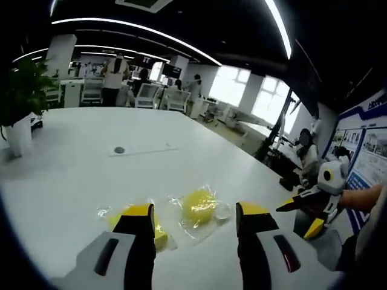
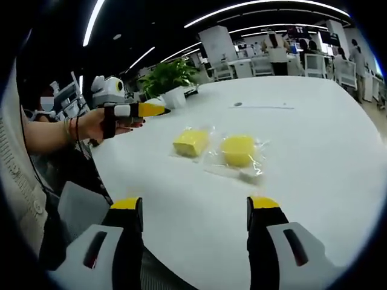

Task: Compare the silicone blocks by pressing each to a similar depth, holding the contact briefly, and releasing to observe deformation and rebound differences across the visible hardness samples.

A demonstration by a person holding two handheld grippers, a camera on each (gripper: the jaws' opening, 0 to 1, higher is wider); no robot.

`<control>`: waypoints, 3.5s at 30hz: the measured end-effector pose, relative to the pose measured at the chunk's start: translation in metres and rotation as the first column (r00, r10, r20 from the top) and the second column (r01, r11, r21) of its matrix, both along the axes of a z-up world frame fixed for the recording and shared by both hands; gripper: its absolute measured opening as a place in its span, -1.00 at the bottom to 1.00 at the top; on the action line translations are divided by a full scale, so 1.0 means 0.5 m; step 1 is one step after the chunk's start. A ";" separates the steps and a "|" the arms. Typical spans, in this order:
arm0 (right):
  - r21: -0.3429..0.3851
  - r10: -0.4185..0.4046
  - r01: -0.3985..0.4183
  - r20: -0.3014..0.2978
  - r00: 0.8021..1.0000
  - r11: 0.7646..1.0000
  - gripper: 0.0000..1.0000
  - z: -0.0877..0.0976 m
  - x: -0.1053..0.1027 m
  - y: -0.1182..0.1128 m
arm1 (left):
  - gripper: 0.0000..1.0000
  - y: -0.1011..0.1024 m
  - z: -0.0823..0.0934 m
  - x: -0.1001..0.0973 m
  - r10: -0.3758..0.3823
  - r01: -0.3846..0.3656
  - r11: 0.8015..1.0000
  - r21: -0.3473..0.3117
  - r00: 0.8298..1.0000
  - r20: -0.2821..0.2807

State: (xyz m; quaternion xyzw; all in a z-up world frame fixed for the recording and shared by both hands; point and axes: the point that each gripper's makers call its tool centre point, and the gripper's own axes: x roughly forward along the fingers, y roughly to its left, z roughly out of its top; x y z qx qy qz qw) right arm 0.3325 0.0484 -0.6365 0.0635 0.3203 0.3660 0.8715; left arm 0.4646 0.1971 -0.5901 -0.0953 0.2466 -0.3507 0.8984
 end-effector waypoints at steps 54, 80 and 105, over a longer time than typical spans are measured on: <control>0.018 -0.028 0.030 -0.084 0.996 0.999 0.18 -0.069 0.024 -0.044 | -0.28 -0.145 -0.271 0.201 0.176 -0.260 0.962 -0.082 0.823 -0.540; 0.005 -0.046 0.047 -0.084 0.995 0.999 0.13 -0.078 0.022 -0.059 | -1.00 -0.145 -0.283 0.205 0.178 -0.281 0.954 -0.105 0.813 -0.555; -0.004 -0.011 0.011 -0.031 0.999 1.000 0.13 -0.042 0.033 -0.039 | -1.00 -0.173 -0.174 0.175 0.115 -0.260 0.941 -0.217 0.849 -0.516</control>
